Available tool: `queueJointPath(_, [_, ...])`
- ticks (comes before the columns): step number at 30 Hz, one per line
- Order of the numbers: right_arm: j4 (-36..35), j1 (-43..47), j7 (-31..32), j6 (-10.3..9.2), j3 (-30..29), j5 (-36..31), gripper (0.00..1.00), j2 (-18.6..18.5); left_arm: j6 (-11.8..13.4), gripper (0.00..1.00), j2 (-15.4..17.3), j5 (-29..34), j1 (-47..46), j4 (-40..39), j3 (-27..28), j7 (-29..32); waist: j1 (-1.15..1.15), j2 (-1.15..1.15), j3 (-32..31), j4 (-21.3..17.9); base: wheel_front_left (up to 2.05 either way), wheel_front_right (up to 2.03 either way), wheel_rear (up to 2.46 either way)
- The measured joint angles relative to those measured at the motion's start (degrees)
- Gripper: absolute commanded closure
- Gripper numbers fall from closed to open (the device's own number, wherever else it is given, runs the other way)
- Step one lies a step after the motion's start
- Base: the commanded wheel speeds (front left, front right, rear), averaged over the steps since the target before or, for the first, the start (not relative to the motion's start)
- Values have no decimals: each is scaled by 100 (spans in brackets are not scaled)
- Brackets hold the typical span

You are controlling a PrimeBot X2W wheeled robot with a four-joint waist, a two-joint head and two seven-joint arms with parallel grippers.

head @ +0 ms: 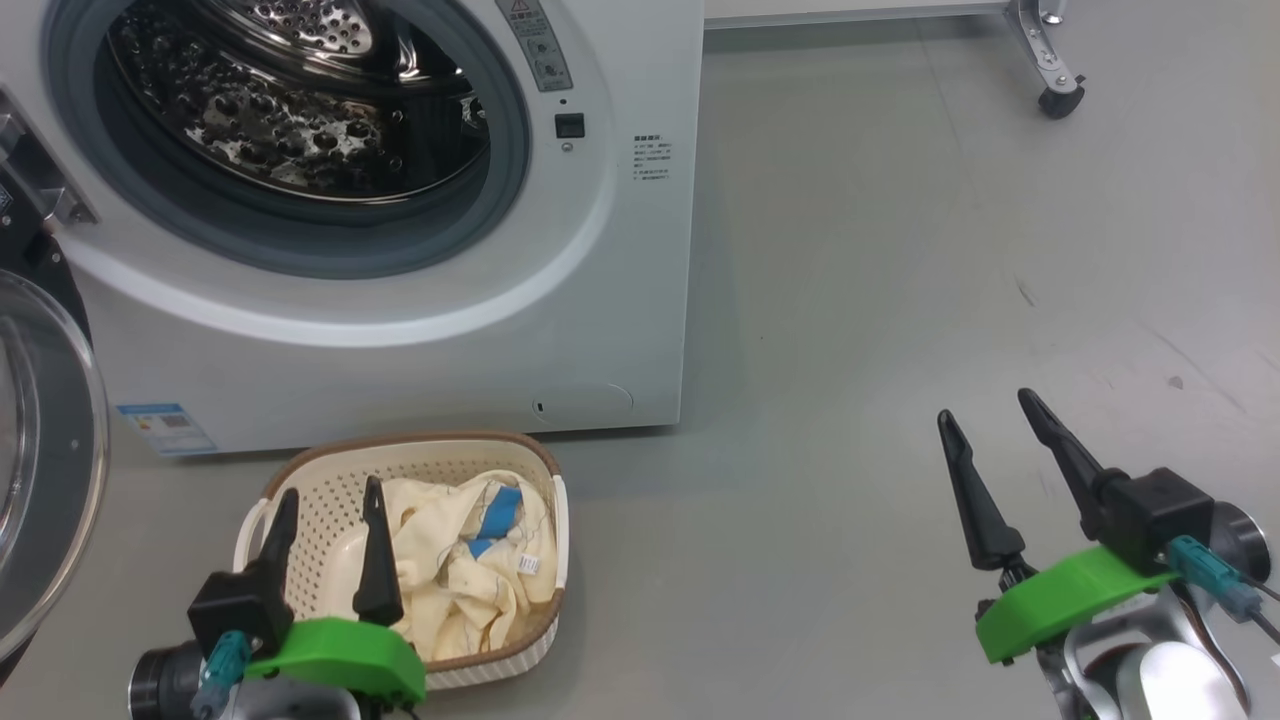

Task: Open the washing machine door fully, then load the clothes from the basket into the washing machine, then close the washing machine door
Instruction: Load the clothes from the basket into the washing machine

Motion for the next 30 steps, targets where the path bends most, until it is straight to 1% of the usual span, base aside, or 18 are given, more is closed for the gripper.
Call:
queueJointPath(10, [-55, -4, 1, 0, -1, 0, 0, 0, 10, 0, 24, 0, -7, 0, -18, -44, 0, 0, 125, -3, 0, 0, 0])
queueJointPath(17, [-143, -62, -3, 0, -32, 0, 0, 0, 25, 0, 34, -42, -309, 44, -49, -34, 0, 0, 433, -3, 0, 0, 0])
queueJointPath(19, [-176, -136, -4, 0, -44, 1, 0, -1, -19, 0, 46, -44, -491, 129, -66, 10, 0, 0, 567, 1, 0, 0, 0])
queueJointPath(24, [-264, -475, -79, 0, -73, 27, 0, -14, -286, 0, 112, -101, -1168, 531, -166, 68, 1, 0, 1020, 12, 0, 0, 0])
queueJointPath(25, [-264, -475, -79, 0, -73, 27, 0, -14, -286, 0, 112, -101, -1168, 531, -166, 68, 1, 0, 1020, 12, 0, 0, 0])
queueJointPath(30, [-282, -776, -179, 0, -91, 110, 0, -66, -539, 0, 121, -300, -1952, 1377, -157, 159, 2, 0, 1550, -13, 0, 0, 0])
